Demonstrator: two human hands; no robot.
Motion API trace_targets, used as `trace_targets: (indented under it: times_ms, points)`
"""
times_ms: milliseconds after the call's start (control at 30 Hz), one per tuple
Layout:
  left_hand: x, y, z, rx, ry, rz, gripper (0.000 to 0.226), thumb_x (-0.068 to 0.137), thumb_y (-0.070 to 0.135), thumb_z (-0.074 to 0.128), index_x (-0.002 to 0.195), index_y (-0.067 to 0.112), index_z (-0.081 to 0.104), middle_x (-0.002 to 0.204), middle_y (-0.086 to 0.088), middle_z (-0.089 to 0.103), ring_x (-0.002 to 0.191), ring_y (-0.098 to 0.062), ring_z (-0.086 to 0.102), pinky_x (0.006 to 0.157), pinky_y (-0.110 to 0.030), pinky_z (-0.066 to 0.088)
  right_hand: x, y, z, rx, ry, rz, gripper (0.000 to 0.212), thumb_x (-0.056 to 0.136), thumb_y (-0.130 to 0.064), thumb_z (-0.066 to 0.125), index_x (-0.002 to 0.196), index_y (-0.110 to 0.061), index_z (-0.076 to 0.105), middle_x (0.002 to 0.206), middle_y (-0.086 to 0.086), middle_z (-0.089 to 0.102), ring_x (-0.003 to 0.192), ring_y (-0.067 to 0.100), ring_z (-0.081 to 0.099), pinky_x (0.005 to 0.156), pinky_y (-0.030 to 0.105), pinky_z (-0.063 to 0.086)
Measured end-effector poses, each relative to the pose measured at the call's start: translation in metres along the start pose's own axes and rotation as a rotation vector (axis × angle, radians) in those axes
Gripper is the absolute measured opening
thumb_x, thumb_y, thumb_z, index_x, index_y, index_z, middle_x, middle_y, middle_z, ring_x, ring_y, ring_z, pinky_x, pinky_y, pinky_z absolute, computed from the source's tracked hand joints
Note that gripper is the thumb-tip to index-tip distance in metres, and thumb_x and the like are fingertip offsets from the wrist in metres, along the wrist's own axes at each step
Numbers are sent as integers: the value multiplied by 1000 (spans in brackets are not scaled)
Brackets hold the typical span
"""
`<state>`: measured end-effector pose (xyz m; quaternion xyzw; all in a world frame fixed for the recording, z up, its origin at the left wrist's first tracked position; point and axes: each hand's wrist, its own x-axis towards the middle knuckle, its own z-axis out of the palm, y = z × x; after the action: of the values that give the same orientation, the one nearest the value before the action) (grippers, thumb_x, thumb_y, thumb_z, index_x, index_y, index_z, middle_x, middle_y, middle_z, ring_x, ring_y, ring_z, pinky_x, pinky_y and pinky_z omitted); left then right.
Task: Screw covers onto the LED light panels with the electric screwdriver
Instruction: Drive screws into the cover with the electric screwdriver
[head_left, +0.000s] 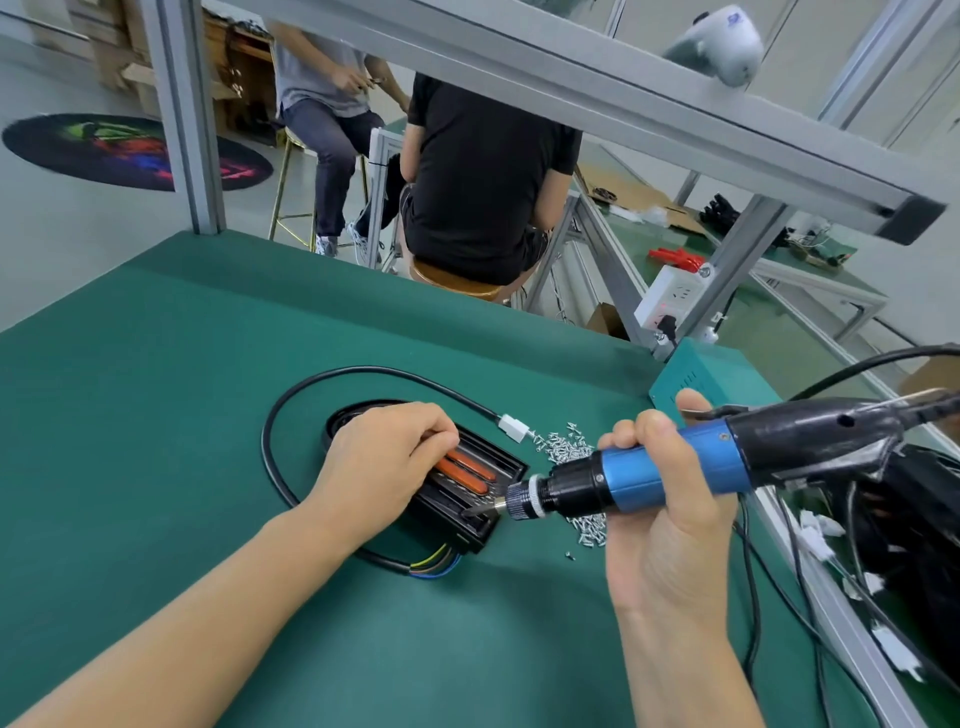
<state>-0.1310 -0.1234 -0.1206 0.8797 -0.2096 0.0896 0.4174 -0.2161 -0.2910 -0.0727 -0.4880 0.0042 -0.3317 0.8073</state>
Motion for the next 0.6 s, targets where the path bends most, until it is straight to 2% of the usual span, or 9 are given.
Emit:
trace_targets:
  times_ms: [233, 600]
  points:
    - [2, -2, 3, 34, 21, 12, 13, 92, 27, 55, 85, 25, 65, 75, 16, 60, 75, -9, 54, 72, -29, 41, 2, 1, -2, 17, -13, 19, 32, 81, -6, 61, 107, -19, 47, 68, -5, 57, 65, 12, 55, 69, 25, 50]
    - [3, -3, 3, 35, 24, 9, 13, 92, 26, 56, 84, 24, 66, 75, 15, 60, 74, -9, 54, 74, -32, 44, 1, 2, -1, 35, 16, 56, 26, 78, -7, 64, 95, -20, 49, 69, -5, 54, 64, 13, 56, 69, 26, 51]
